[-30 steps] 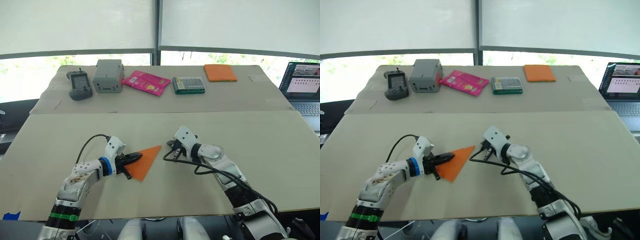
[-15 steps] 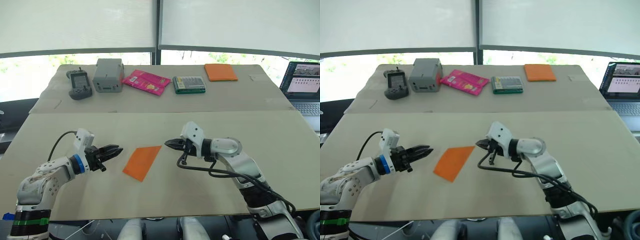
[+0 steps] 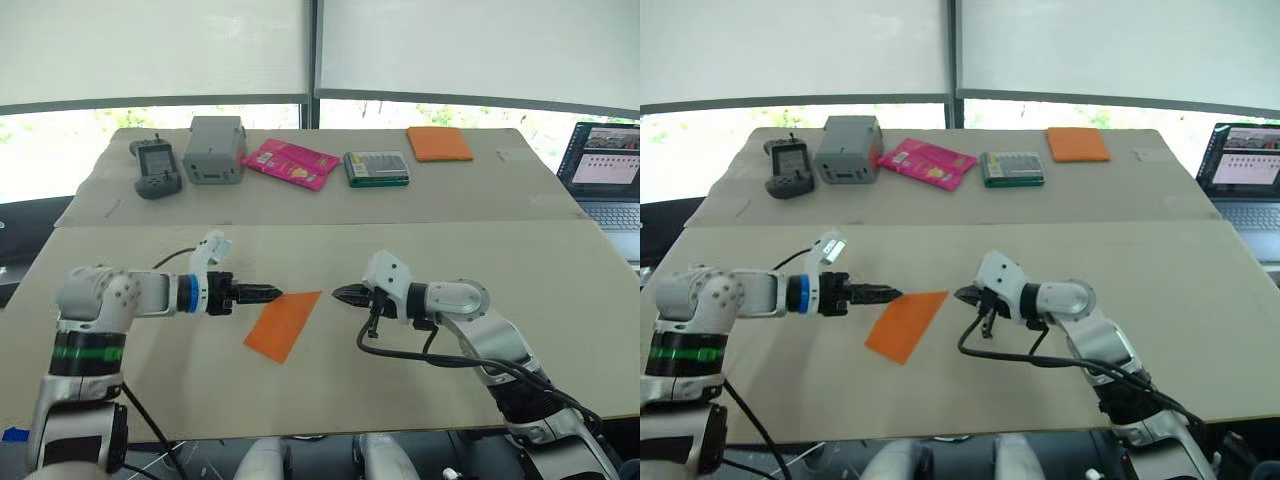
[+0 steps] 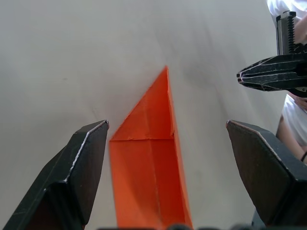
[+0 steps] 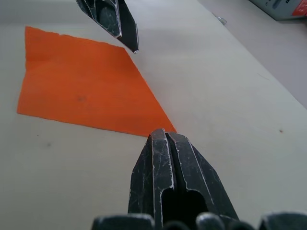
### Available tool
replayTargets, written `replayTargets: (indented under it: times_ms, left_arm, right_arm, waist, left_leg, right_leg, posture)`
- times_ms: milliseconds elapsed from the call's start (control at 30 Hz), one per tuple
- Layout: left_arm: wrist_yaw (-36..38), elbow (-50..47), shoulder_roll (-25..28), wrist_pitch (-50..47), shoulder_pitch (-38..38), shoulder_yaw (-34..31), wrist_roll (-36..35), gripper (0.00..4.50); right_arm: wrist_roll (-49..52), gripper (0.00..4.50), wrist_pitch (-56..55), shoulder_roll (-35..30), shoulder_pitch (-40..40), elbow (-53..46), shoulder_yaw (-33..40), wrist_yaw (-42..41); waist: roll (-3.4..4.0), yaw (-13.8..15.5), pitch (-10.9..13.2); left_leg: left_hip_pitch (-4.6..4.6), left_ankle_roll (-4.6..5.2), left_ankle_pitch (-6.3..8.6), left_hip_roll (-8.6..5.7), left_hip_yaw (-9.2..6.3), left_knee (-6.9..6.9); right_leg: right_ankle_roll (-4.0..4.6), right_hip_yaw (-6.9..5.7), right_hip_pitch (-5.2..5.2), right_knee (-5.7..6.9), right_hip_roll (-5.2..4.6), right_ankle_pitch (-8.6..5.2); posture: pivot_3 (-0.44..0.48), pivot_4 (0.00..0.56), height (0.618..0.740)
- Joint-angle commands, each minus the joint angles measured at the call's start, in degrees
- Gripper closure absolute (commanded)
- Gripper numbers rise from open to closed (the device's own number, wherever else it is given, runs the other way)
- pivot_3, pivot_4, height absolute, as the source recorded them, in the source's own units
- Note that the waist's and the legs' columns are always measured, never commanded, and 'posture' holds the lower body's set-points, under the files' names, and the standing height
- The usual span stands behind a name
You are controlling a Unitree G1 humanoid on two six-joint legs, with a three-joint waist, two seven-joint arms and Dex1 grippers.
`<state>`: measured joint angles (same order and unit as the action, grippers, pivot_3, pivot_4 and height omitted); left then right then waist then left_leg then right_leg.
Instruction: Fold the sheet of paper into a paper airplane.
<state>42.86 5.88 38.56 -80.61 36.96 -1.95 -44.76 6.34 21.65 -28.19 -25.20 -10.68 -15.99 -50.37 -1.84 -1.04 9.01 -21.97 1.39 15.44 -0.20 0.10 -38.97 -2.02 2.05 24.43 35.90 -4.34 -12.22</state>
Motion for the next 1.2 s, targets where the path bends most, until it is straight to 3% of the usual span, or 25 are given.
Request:
replayTargets:
  times_ms: [33, 167, 367, 567, 600, 667, 867, 1000, 1067, 1133, 1200]
  left_arm:
    - [3.0, 1.6, 0.5, -0.5, 2.4, 3.4, 0.8, 0.33]
    - [7.7, 3.9, 1.3, 0.5, 5.2, 10.6, 2.9, 0.33]
    - [9.7, 7.6, -1.0, 0.4, 8.3, 13.7, 4.8, 2.15]
    - [5.8, 10.8, -4.7, -1.2, 9.1, 10.3, 5.9, 4.18]
    - [1.0, 12.4, -8.6, -4.6, 9.4, 5.4, 6.6, 4.44]
    - [-8.6, 18.3, -16.7, -10.4, 12.1, -8.1, 5.5, 4.44]
    - [-31.7, 18.6, -30.9, -11.9, 16.9, -34.0, 5.1, 4.44]
    - [-45.1, 14.8, -39.1, -11.9, 19.1, -46.6, 4.9, 4.44]
    - [-54.6, 9.7, -47.9, -9.4, 21.0, -56.2, 7.0, 4.44]
    - [-61.2, 6.1, -54.4, -6.4, 21.7, -60.5, 7.0, 4.44]
    - [-65.8, 4.6, -58.4, -2.5, 21.4, -61.0, 5.3, 4.44]
  right_arm:
    - [0.6, 4.5, 0.8, -0.7, 0.2, -3.2, 1.6, 0.7]
    - [1.1, 4.5, 2.2, -2.3, 1.5, -5.8, 3.2, 1.3]
    - [1.0, 4.5, 3.7, -3.0, 2.8, -7.4, 4.1, 2.6]
    - [0.9, 4.5, 4.1, -3.3, 2.8, -7.5, 4.9, 3.2]
    - [-0.5, 4.5, 4.4, -3.7, 1.7, -6.0, 6.1, 5.2]
    - [-2.3, 4.5, 4.9, -4.2, -0.5, -3.1, 8.8, 8.8]
    - [-3.3, 4.5, 5.2, -4.4, -3.0, -0.5, 12.0, 12.9]
    - [-3.6, 4.5, 5.0, -4.6, -3.4, 0.0, 12.6, 14.2]
    - [-3.6, 4.5, 5.4, -4.6, -3.6, 0.4, 13.1, 15.3]
    - [-3.3, 4.5, 5.7, -4.5, -3.5, 0.3, 13.4, 15.7]
    - [-3.1, 4.5, 5.9, -4.3, -3.4, 0.1, 13.4, 16.0]
  waist:
    - [0.0, -0.1, 0.0]
    - [-0.01, 0.1, 0.0]
    - [-0.02, 0.3, 0.0]
    - [-0.02, 0.2, 0.0]
    - [-0.03, 0.2, 0.0]
    - [-0.08, 0.5, 0.0]
    - [-0.1, 0.5, 0.1]
    - [-0.11, 0.4, 0.1]
    - [-0.14, 0.5, 0.1]
    - [-0.21, 0.0, 0.1]
    - [-0.22, 0.0, 0.1]
  left_leg:
    - [-0.01, 0.0, 0.0, 0.0, 0.0, 0.0]
    - [-0.06, -0.01, -0.01, 0.01, 0.0, 0.0]
    - [-0.07, -0.01, -0.01, -0.01, 0.01, -0.04]
    - [-0.1, -0.01, -0.01, -0.01, 0.02, -0.05]
    - [-0.09, 0.0, -0.01, 0.0, 0.02, -0.05]
    - [-0.1, 0.0, -0.02, 0.0, 0.0, -0.11]
    - [-0.28, 0.01, -0.01, 0.0, -0.13, -0.34]
    - [-0.3, -0.03, 0.0, 0.0, -0.11, -0.26]
    - [-0.3, -0.05, 0.0, -0.02, -0.1, -0.26]
    - [-0.33, -0.14, 0.02, 0.0, -0.07, -0.26]
    - [-0.22, -0.25, 0.05, 0.03, -0.05, -0.14]
  right_leg:
    - [0.0, 0.0, 0.01, 0.0, -0.01, 0.0]
    - [0.0, 0.0, 0.05, 0.0, -0.01, 0.0]
    - [0.0, 0.01, 0.03, 0.02, -0.01, 0.0]
    - [-0.01, 0.02, 0.04, 0.01, -0.01, -0.01]
    - [-0.01, 0.02, 0.04, 0.02, -0.01, -0.01]
    - [-0.01, 0.0, 0.03, 0.06, -0.03, 0.0]
    - [-0.06, -0.1, 0.04, 0.05, -0.08, 0.04]
    - [-0.07, 0.0, 0.09, 0.03, -0.16, 0.05]
    - [-0.11, 0.02, 0.1, 0.02, -0.19, 0.07]
    - [-0.14, 0.07, 0.14, -0.03, -0.19, 0.12]
    - [-0.11, 0.22, 0.15, -0.01, -0.08, 0.16]
  posture:
    - [0.0, 0.15, 0.74]
    - [0.0, 0.15, 0.74]
    - [0.0, 0.15, 0.74]
    - [0.0, 0.15, 0.74]
    - [0.0, 0.15, 0.74]
    - [0.0, 0.15, 0.74]
    - [0.0, 0.15, 0.74]
    - [0.0, 0.15, 0.74]
    - [0.0, 0.15, 0.74]
    - [0.0, 0.15, 0.74]
    - [0.0, 0.15, 0.74]
